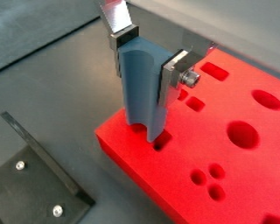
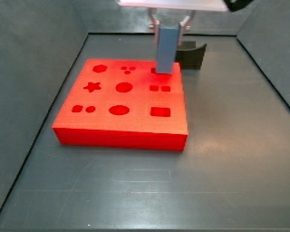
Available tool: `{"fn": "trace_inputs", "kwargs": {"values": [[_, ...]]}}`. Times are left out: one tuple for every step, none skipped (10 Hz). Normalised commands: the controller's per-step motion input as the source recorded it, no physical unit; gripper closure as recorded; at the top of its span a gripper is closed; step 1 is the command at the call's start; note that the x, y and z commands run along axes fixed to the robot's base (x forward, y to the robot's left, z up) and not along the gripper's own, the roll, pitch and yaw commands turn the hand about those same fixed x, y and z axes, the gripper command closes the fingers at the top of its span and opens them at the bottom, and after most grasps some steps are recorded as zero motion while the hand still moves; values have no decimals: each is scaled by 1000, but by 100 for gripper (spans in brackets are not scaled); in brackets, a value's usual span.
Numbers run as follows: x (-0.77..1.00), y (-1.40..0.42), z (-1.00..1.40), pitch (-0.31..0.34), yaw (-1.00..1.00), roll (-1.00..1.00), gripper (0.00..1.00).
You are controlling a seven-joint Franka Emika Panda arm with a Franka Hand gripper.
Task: Insert the arch object.
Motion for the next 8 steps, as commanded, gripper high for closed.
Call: {"fn": "trace_inputs", "kwargs": {"values": [[-229, 0, 0, -30, -83, 6, 100], [6, -63, 0, -16, 0, 0, 100], [143, 0, -223, 0, 11, 73, 100], [80, 0, -323, -19, 51, 106, 100], [49, 9, -486, -54, 89, 163, 100], [23, 0, -569, -76, 80, 204, 100], [0, 0, -717, -107, 77, 259, 100], [0, 0, -711, -90, 77, 286, 100]]}}
